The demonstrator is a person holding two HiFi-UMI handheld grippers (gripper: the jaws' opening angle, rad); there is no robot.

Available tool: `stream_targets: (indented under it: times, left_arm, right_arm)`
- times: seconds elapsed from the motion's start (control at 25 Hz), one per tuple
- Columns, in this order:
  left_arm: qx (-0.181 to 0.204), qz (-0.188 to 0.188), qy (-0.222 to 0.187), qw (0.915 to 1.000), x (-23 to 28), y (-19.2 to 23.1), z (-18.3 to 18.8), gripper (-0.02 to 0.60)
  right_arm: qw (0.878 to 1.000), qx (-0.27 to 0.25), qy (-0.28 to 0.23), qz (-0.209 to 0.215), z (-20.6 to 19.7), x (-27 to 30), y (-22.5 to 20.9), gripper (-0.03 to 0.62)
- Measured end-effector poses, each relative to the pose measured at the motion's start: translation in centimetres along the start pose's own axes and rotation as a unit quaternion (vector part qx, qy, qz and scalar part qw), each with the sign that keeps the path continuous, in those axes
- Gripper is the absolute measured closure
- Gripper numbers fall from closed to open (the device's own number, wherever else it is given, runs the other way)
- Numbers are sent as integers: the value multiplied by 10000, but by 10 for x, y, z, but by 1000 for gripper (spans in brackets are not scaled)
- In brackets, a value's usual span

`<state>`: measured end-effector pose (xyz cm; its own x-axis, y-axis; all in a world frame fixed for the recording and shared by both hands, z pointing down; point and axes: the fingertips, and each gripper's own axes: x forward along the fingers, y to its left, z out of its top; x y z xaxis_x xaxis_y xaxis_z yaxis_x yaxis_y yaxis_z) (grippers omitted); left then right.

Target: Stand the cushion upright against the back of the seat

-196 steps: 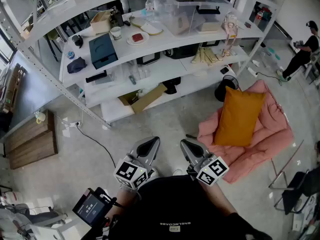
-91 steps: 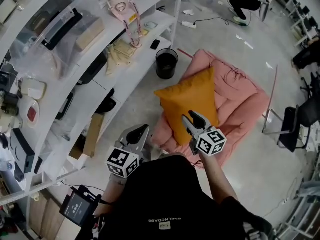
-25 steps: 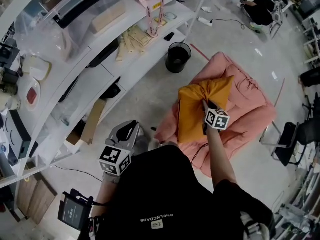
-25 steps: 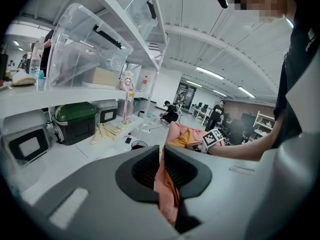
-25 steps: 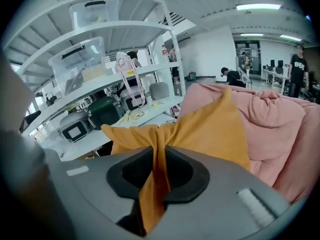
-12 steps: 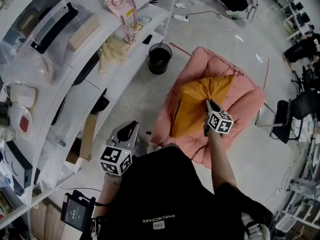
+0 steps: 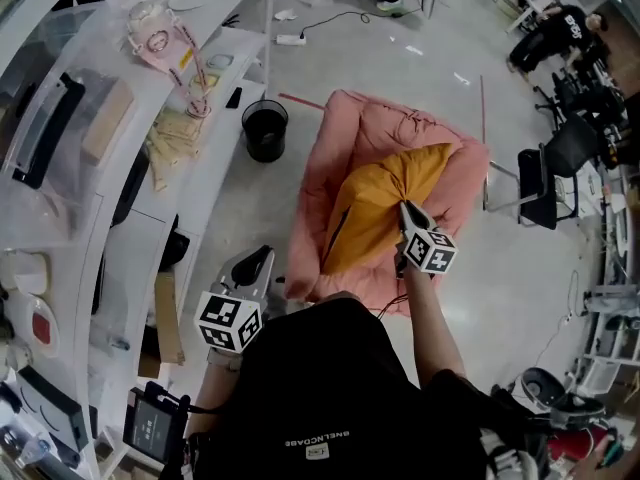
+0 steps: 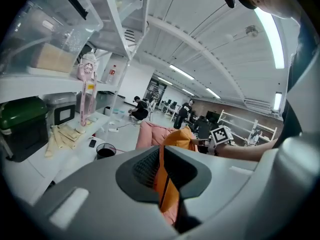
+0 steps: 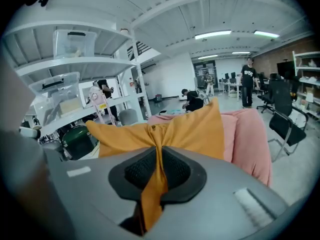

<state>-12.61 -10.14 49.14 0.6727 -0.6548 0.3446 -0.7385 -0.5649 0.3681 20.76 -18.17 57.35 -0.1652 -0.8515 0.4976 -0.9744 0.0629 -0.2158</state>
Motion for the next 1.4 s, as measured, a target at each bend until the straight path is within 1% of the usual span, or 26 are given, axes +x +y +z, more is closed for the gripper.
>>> stream_targets:
  times: [0.28, 0.52, 0.6, 0.64, 0.72, 0.8, 0.92, 1.08, 1.4]
  left_arm:
    - [210, -571, 145, 9980, 13, -10, 6, 544]
    - [317, -976, 325, 9942, 14, -5, 1, 548]
    - [348, -1111, 352, 9926, 14, -6, 1, 548]
    - [362, -1187, 363, 9916, 14, -7, 0, 548]
    - [407, -1332, 411, 9894, 14, -11, -2, 549]
    - [467, -1442, 486, 9872, 13, -14, -5, 549]
    - [534, -1529, 580, 9851, 13, -18, -7, 549]
    - [515, -1494, 609, 9856, 14, -19, -10, 549]
    - [523, -1561, 573, 9847, 35, -46, -5, 549]
  right_arm:
    - [9961, 582, -431, -506, 7, -42, -19, 562]
    - [9871, 896, -797, -1064, 10, -77, -35, 574]
    - [9831, 1073, -910, -1170, 12, -88, -40, 583]
    - [9834, 1088, -867, -1164, 11, -90, -40, 583]
    - [9870, 936, -596, -1163, 1, -86, -37, 583]
    - [9870, 900, -398, -1272, -14, -79, -35, 583]
    - [9814, 1224, -563, -1365, -23, -79, -34, 584]
    - [9794, 1186, -802, -1427, -14, -94, -27, 585]
    - [9672, 1256, -1547, -1573, 37, -131, -35, 585]
